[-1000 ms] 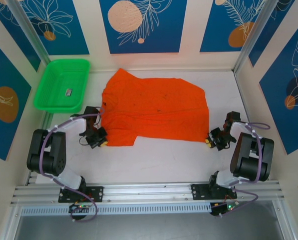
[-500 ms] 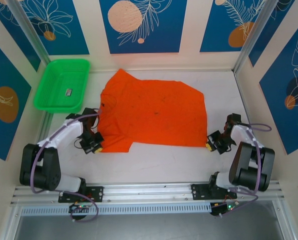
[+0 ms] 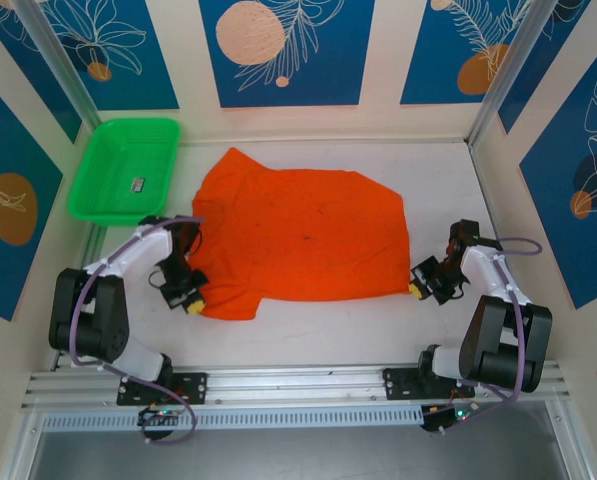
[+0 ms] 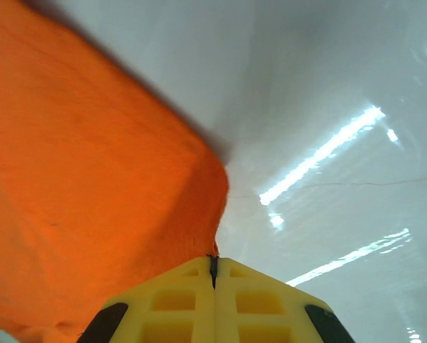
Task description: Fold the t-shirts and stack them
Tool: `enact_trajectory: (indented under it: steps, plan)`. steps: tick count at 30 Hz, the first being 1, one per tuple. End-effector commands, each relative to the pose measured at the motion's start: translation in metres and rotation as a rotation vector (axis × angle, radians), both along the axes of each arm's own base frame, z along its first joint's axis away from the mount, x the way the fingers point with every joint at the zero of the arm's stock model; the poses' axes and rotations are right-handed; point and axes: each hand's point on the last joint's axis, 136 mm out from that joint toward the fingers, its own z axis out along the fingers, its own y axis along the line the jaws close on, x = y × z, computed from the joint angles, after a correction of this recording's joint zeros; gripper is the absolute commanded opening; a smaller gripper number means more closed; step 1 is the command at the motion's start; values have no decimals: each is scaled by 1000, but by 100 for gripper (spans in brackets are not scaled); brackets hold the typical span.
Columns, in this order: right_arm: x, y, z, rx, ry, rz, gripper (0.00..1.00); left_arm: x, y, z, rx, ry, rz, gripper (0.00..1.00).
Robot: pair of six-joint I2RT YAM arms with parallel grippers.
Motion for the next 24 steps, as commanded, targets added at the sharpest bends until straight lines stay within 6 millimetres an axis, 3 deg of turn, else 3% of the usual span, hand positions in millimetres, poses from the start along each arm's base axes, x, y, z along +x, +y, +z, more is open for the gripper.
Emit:
enact_trajectory:
  steps: [1, 6, 15, 18, 20, 21, 22, 24]
  plan:
    - [19, 5, 19, 51, -30, -27, 0, 33, -8, 22, -11, -33, -30, 0]
    - [53, -3, 36, 43, -64, -45, 0, 97, -14, 45, -4, -107, -41, 0]
    - [117, -19, 29, 35, -27, -63, 0, 203, -30, 46, -62, -202, 26, 0]
    - [132, -18, 15, 54, 10, -64, 0, 225, -31, 33, -58, -192, 40, 0]
    - [141, -20, 4, 61, 42, -65, 0, 236, -27, 26, -44, -196, 53, 8]
    - [146, -21, -1, 64, 58, -67, 0, 240, -23, 24, -32, -199, 63, 2]
    - [150, -23, -6, 68, 76, -73, 0, 245, -19, 24, -29, -215, 77, 0]
    - [158, -25, -11, 77, 87, -86, 1, 255, -10, 29, -14, -248, 108, 7]
